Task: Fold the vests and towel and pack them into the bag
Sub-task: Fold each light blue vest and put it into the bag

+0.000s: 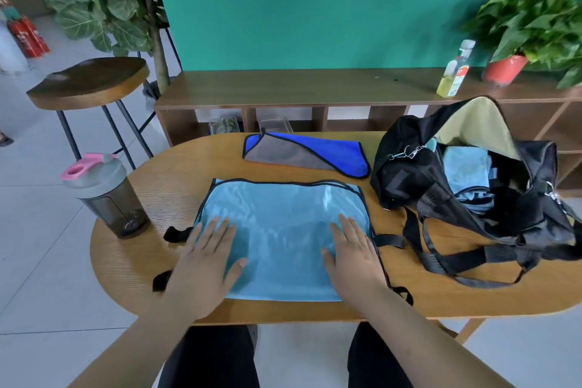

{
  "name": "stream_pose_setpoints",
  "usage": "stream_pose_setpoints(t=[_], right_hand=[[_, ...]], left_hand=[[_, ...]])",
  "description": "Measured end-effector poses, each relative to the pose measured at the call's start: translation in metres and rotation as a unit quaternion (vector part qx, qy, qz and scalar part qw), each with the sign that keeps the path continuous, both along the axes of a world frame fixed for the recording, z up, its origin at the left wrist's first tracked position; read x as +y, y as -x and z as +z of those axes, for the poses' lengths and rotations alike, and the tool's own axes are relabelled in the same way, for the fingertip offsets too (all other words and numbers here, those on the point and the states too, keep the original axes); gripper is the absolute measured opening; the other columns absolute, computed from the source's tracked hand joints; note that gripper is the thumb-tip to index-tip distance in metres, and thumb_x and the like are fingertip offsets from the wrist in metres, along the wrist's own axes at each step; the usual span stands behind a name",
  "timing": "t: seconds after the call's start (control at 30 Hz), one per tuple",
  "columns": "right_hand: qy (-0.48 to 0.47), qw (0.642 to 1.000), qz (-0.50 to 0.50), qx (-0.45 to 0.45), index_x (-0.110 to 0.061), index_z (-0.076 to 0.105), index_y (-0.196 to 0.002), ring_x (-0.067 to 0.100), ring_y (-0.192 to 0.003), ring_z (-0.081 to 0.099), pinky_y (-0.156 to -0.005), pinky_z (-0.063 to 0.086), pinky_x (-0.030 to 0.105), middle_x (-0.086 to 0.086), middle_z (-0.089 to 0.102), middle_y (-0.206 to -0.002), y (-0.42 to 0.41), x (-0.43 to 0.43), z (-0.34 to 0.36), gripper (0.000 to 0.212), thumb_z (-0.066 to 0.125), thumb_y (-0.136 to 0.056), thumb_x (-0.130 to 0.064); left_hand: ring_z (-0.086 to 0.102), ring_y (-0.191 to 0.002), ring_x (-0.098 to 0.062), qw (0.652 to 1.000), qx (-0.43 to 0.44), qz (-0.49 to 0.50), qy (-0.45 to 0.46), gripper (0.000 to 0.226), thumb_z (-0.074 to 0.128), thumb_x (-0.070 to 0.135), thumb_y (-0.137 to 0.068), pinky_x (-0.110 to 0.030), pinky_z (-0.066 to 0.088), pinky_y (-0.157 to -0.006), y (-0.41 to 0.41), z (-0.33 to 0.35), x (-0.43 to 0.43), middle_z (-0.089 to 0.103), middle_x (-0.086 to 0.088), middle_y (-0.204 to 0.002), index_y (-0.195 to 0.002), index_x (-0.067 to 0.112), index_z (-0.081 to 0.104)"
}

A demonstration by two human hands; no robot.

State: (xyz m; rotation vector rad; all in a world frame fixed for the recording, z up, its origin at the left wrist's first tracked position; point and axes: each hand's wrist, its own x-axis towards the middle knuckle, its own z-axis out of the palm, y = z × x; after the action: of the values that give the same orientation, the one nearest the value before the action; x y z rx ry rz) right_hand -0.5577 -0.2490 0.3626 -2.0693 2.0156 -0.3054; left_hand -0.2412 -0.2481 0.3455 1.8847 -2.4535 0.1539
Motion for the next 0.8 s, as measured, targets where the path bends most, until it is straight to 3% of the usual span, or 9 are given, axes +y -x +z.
stream_pose_setpoints(t=[0.1,0.23,0.33,0.47,0.6,0.7,0.8], right_hand=[[-0.012,0.998,0.040,0.047,-0.024,0.015,-0.167,0.019,-0.162,-0.010,-0.132,0.002,0.041,-0.002,-0.004,-0.176,0.003,-0.020,0.001,0.062,0.032,-0.112,-0.046],[-0.039,0.992,0.054,0.109,-0.027,0.011,-0.167,0.021,-0.162,-0.007,-0.132,0.004,0.045,0.000,-0.001,-0.176,0.029,-0.054,-0.008,0.063,0.027,-0.111,-0.052],[-0.036,0.986,0.066,0.148,-0.026,0.013,-0.166,0.022,-0.162,-0.005,-0.131,0.009,0.044,0.002,0.000,-0.175,0.055,-0.080,-0.002,0.060,0.032,-0.113,-0.046],[-0.038,0.996,0.049,0.057,-0.022,0.023,-0.166,0.018,-0.160,0.015,-0.127,0.027,0.039,-0.002,0.012,-0.174,0.080,-0.116,0.010,0.059,0.042,-0.112,-0.039],[-0.057,0.997,0.050,0.018,-0.020,0.026,-0.165,0.021,-0.153,0.034,-0.122,0.036,0.038,0.001,0.025,-0.172,0.084,-0.147,0.015,0.061,0.051,-0.110,-0.031],[-0.076,0.995,0.051,0.026,-0.015,0.025,-0.165,0.025,-0.152,0.033,-0.122,0.036,0.041,0.006,0.033,-0.167,0.075,-0.162,0.017,0.064,0.052,-0.109,-0.033],[-0.089,0.991,0.056,0.079,-0.014,0.026,-0.163,0.029,-0.148,0.032,-0.118,0.040,0.045,0.010,0.038,-0.159,0.071,-0.171,0.015,0.062,0.049,-0.110,-0.036]], left_hand=[[-0.020,-0.160,-0.017,0.994,0.075,-0.065,-0.036,0.076,0.010,0.065,-0.107,-0.038,-0.012,-0.128,0.064,0.004,0.014,-0.015,0.004,-0.173,-0.168,0.021,-0.004],[-0.021,-0.160,-0.018,0.986,0.076,-0.125,-0.080,0.078,0.011,0.068,-0.106,-0.042,-0.009,-0.127,0.125,-0.007,0.031,-0.021,0.006,-0.172,-0.169,0.024,-0.002],[-0.007,-0.162,-0.024,0.989,0.062,-0.125,-0.051,0.079,0.014,0.070,-0.107,-0.048,0.000,-0.125,0.127,-0.018,0.031,-0.005,0.000,-0.176,-0.168,0.020,0.015],[0.004,-0.163,-0.026,0.984,0.062,-0.162,-0.030,0.075,0.023,0.066,-0.108,-0.049,0.009,-0.128,0.138,-0.020,0.036,0.010,-0.004,-0.176,-0.165,0.016,0.026],[0.013,-0.162,-0.031,0.968,0.088,-0.232,-0.050,0.079,0.032,0.066,-0.105,-0.052,0.018,-0.128,0.191,-0.013,0.040,0.013,-0.006,-0.175,-0.164,0.014,0.024],[0.040,-0.143,-0.031,0.969,0.115,-0.214,-0.045,0.074,0.042,0.067,-0.098,-0.049,0.038,-0.120,0.227,-0.005,0.040,0.037,-0.005,-0.157,-0.152,0.015,0.039],[0.046,-0.120,-0.026,0.973,0.137,-0.181,-0.024,0.064,0.045,0.067,-0.096,-0.043,0.044,-0.107,0.242,-0.004,0.037,0.047,-0.002,-0.133,-0.136,0.017,0.051]])
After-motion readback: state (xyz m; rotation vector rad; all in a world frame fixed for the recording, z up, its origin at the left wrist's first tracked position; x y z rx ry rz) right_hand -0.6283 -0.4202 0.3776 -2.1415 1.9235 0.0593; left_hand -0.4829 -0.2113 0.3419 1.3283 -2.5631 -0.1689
